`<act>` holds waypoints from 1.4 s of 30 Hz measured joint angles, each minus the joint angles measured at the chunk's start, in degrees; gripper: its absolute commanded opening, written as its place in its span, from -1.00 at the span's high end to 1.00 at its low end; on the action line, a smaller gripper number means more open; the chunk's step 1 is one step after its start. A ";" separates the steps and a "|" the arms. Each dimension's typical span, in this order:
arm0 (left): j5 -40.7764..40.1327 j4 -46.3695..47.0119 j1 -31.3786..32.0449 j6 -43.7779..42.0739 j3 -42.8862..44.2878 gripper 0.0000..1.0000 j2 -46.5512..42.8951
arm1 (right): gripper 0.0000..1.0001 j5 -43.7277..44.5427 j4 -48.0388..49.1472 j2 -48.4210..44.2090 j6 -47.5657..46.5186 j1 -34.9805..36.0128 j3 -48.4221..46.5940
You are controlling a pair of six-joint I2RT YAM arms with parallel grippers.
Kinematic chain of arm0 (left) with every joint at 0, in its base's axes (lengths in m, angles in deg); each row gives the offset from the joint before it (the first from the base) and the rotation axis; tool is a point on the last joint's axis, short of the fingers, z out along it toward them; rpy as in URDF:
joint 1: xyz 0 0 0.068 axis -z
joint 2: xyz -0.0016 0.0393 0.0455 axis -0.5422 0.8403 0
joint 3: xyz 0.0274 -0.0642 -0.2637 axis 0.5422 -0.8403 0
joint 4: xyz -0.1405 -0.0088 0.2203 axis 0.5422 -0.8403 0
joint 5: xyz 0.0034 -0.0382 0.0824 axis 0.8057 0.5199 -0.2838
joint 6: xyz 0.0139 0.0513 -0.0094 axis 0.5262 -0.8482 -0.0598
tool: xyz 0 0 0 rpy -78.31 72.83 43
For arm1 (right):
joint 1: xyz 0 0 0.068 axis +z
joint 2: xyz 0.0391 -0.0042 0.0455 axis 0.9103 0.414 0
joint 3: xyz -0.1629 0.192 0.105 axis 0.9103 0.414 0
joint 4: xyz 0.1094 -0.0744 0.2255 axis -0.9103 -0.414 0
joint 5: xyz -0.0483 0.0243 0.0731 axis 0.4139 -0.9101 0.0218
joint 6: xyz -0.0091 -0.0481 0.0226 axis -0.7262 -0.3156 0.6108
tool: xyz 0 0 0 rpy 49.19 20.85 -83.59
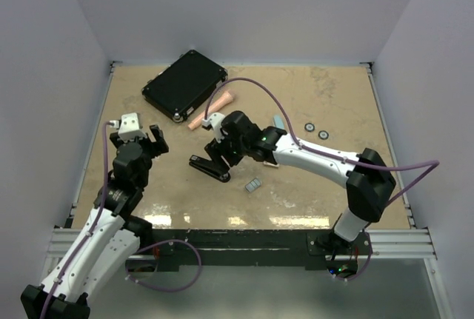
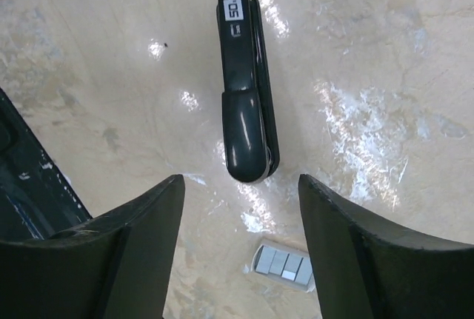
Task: Load the staples into the stapler
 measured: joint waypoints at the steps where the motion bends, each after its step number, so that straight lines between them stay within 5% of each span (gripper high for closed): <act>1: -0.15 0.48 0.00 -0.33 -0.42 -0.67 -0.63 | -0.41 0.33 -0.79 0.90 0.13 0.09 -1.53; 9: -0.66 2.21 -0.02 -1.01 -1.33 -0.66 -2.78 | -0.32 3.56 -9.70 11.17 0.37 2.71 -10.73; 15: -0.39 2.43 -0.02 -1.03 -1.40 -0.66 -2.93 | 0.01 7.13 -13.90 15.52 0.72 4.37 -14.01; 18: -0.15 2.58 -0.02 -1.05 -1.44 -0.66 -2.84 | 0.26 8.59 -14.60 16.28 0.85 4.83 -15.06; 22: 0.42 2.82 -0.02 -1.11 -1.44 -0.67 -2.67 | 0.86 9.68 -14.75 16.46 1.03 5.05 -15.06; 27: 1.03 2.99 -0.02 -1.84 -1.46 -0.67 -2.67 | 1.00 10.47 -12.26 15.89 1.77 5.20 -12.76; 42: 1.73 4.00 -0.02 -2.10 -1.55 -0.67 -2.64 | 1.00 10.62 2.67 11.98 3.08 5.35 -0.42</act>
